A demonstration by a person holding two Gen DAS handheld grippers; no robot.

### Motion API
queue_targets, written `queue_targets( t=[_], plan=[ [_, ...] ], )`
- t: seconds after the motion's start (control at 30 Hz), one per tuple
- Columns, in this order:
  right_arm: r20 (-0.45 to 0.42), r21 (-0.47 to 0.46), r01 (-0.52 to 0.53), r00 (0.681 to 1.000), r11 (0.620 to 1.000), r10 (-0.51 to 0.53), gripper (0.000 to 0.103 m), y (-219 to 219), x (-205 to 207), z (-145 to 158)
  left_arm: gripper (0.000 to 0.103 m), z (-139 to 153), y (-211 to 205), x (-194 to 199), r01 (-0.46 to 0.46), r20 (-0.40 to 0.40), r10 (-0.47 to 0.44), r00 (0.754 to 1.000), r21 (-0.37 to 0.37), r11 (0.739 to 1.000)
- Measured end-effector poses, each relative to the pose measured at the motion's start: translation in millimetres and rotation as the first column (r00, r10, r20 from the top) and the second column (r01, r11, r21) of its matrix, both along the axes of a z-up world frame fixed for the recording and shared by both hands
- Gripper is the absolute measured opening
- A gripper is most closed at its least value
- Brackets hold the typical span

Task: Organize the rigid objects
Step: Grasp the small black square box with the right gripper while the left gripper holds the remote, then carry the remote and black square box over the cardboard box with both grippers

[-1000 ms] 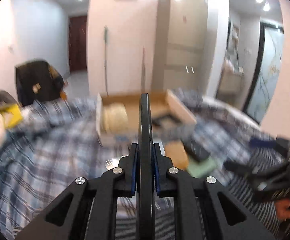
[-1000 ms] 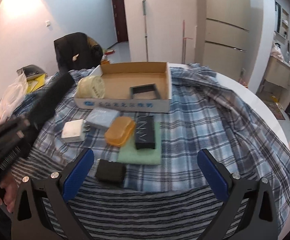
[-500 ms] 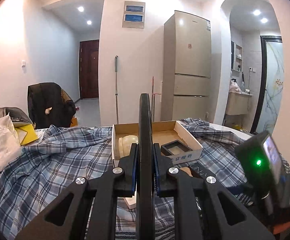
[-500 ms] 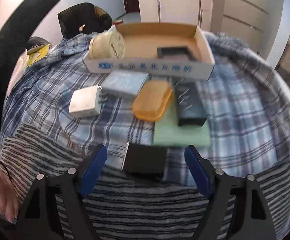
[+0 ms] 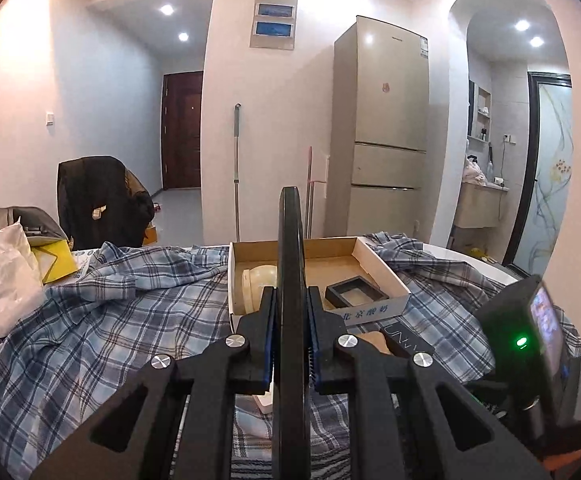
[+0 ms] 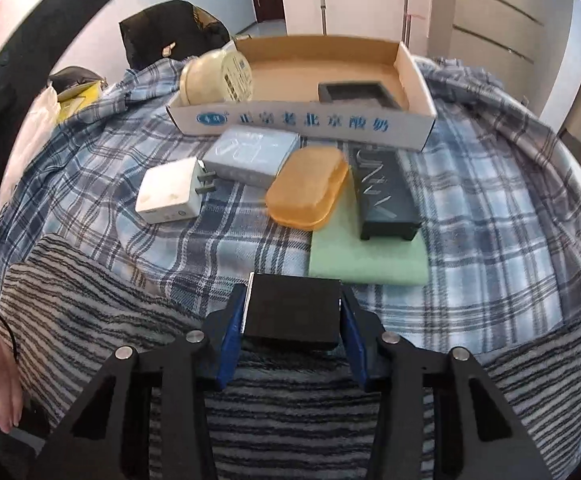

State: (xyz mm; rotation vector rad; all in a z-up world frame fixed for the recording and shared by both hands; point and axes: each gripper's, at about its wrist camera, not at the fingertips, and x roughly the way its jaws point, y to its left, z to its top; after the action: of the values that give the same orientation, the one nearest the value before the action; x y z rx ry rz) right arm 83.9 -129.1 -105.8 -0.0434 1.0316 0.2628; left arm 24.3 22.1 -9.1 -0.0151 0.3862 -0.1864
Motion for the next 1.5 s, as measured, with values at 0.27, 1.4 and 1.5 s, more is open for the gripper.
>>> queue_targets(
  t=[0.27,1.4,1.5],
  plan=[
    [0.042,0.047,0.015,0.999,0.999,-0.017,0.043,-29.3,0.6,38.9,0.015,16.3,10.3,-17.8,-0.056,-0.02,0.056,0.998,-0.012,0.998],
    [0.256,0.157,0.054,0.962,0.986,-0.094,0.043,-23.6,161.1,136.4,0.015,49.8,-28.0,169.3,-0.103,-0.172,0.092,0.981,-0.06,0.993],
    [0.159,0.164,0.097,0.98,0.982,-0.123,0.043,-35.6,183.0,100.3,0.015,13.1,-31.5,185.9,-0.049,-0.222,0.034,0.975,-0.061,0.997]
  ],
)
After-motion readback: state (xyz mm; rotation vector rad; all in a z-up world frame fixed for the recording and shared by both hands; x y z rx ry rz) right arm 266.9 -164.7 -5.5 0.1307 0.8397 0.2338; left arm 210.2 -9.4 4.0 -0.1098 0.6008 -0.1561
